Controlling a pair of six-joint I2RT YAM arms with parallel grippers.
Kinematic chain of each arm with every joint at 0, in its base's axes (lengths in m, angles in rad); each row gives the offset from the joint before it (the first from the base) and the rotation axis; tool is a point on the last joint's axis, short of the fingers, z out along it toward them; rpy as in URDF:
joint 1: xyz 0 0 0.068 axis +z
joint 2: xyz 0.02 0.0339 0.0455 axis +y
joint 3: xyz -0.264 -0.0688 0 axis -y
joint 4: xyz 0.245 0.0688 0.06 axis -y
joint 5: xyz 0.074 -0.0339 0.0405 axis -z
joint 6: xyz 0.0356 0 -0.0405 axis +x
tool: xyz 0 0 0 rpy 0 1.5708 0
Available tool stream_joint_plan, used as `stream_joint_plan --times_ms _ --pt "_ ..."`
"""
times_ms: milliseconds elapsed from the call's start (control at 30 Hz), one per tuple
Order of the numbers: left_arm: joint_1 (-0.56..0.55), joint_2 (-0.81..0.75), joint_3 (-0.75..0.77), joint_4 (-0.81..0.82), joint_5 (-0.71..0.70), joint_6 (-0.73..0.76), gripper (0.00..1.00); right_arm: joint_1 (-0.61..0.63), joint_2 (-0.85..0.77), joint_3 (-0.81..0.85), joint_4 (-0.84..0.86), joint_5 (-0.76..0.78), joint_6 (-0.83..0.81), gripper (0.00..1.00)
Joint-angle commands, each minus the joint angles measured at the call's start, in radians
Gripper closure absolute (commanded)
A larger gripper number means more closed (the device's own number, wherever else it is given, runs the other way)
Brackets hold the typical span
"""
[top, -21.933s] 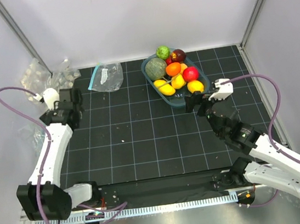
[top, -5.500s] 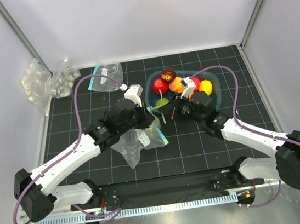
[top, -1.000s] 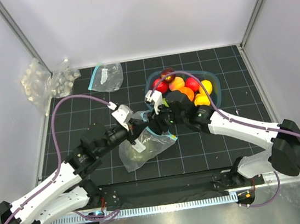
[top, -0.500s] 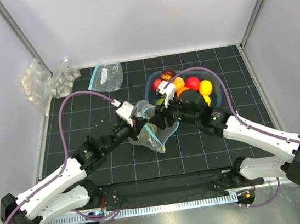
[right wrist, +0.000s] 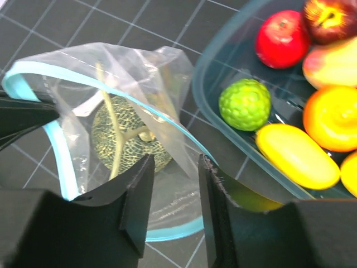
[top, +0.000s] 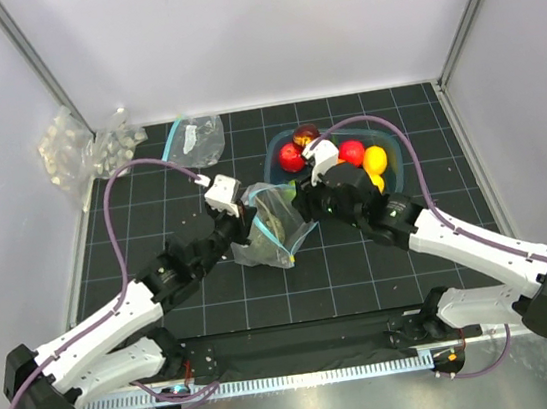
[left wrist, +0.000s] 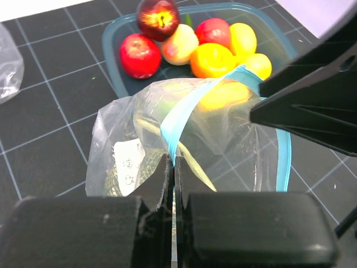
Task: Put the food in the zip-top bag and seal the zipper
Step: Adjust the zipper food storage bag at the center of the board.
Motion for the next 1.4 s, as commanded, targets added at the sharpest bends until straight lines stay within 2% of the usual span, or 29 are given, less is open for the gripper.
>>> stream_joint_plan --times_ms 0,233,333,367,533,667,833,933,1067,1167,1200,1300,1367 --pt "0.009 0.018 0.061 -0.018 -0.077 -0.042 1.00 0.006 0.010 0.063 -0.039 0.089 0.027 0.57" --pt "0.020 0.110 0.130 -0.101 -0.088 -0.092 1.00 0.006 -0.006 0.057 -0.037 0.136 0.026 0.56" --pt "0.028 0.136 0.150 -0.130 -0.085 -0.102 1.00 0.006 0.023 0.085 -0.099 0.179 0.030 0.53" --pt "0.029 0.136 0.151 -0.132 -0.085 -0.102 1.00 0.007 0.043 0.089 -0.108 0.187 0.035 0.46" --pt "0.037 0.121 0.147 -0.137 -0.103 -0.115 0.99 0.006 0.122 0.143 -0.180 0.261 0.067 0.46" --pt "0.037 0.109 0.145 -0.138 -0.125 -0.125 1.00 0.006 0.165 0.168 -0.219 0.272 0.089 0.61" --pt "0.035 0.090 0.171 -0.199 -0.135 -0.150 0.99 0.006 0.194 0.221 -0.298 0.210 0.110 0.71" --pt "0.037 0.072 0.225 -0.288 -0.140 -0.210 1.00 0.006 0.188 0.252 -0.335 0.140 0.107 0.97" --pt "0.034 0.072 0.292 -0.374 -0.077 -0.349 1.00 0.006 0.081 0.290 -0.344 0.190 0.087 0.99" --pt "0.035 0.081 0.303 -0.378 0.068 -0.478 1.00 0.006 -0.014 0.330 -0.375 0.302 0.087 0.99" --pt "0.034 0.084 0.300 -0.341 0.178 -0.507 1.00 0.006 -0.042 0.341 -0.374 0.325 0.087 0.99" --pt "0.035 0.096 0.300 -0.301 0.315 -0.543 0.99 0.006 -0.116 0.309 -0.331 0.356 0.086 0.99" --pt "0.037 0.081 0.312 -0.311 0.316 -0.526 1.00 0.006 -0.101 0.295 -0.301 0.313 0.086 0.99"
